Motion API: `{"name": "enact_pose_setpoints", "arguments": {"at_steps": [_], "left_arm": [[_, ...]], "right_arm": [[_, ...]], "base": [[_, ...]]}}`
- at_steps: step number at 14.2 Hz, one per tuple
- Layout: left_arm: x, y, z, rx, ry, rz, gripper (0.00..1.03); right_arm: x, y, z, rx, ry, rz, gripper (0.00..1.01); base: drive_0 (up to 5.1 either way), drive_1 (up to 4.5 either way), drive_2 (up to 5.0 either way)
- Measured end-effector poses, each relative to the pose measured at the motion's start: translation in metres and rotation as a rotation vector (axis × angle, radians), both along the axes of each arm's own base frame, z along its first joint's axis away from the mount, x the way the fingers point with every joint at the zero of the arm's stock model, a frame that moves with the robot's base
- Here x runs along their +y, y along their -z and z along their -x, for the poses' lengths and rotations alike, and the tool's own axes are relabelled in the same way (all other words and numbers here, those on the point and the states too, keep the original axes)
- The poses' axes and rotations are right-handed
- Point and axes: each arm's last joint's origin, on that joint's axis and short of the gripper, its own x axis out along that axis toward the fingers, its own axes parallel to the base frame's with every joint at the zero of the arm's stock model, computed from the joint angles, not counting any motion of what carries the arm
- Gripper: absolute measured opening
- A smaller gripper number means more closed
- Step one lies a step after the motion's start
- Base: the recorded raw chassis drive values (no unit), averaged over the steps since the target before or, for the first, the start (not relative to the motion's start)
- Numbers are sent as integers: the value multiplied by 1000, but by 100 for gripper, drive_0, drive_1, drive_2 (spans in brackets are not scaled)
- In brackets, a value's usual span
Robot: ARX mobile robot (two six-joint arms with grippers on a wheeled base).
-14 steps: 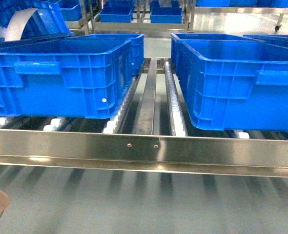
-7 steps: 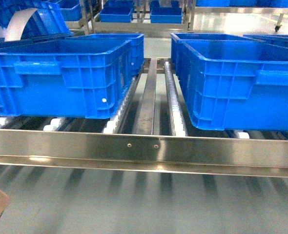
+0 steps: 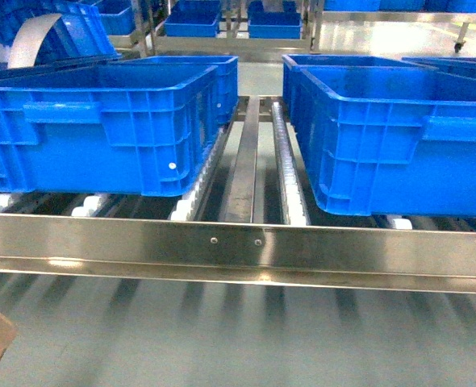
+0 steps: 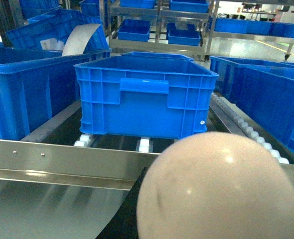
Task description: Place part in tray to right shelf
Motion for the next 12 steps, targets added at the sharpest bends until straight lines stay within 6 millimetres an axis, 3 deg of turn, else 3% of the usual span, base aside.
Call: {"name": "enact_pose_setpoints", "arguments": {"at_steps": [12], "left_arm": [[0,0,0,0,0,1,14]], "right_arm": [[0,0,0,0,0,0,98]], "base": [[0,0,0]]}}
